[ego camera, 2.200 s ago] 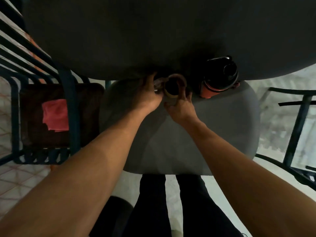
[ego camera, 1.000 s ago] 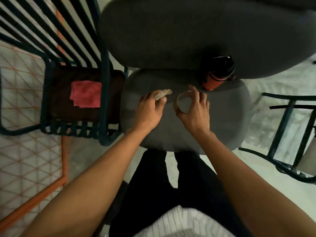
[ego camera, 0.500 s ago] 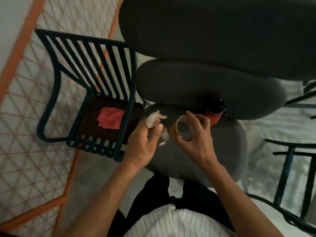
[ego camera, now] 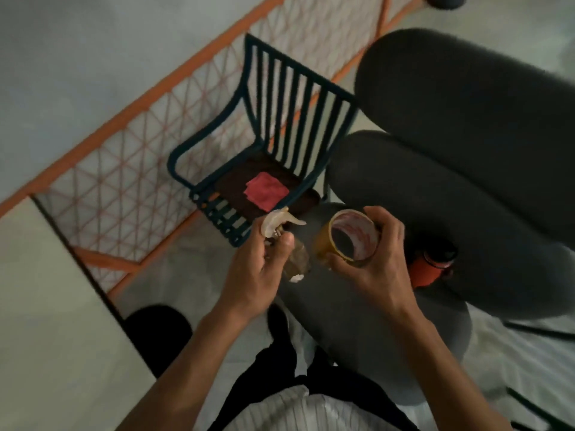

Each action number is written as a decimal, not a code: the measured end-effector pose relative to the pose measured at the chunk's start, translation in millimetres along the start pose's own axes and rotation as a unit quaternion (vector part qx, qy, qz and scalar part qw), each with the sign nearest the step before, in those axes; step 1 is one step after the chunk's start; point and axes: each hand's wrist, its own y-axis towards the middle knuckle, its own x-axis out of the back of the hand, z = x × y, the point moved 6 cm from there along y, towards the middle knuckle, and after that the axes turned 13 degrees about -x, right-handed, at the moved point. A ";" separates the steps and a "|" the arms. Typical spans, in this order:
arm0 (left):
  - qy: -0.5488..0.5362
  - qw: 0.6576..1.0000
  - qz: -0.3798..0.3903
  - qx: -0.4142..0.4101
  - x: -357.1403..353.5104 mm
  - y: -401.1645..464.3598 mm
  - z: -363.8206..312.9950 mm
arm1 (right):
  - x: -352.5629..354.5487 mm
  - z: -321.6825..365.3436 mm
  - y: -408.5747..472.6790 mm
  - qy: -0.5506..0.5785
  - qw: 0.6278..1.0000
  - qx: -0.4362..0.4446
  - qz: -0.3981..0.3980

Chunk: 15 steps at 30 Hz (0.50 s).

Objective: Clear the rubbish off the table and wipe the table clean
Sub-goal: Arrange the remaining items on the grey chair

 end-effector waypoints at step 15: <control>0.036 0.971 -0.226 0.072 115.8 -189.6 -2.1 | -137.9 72.4 -112.6 0.020 0.947 0.086 0.310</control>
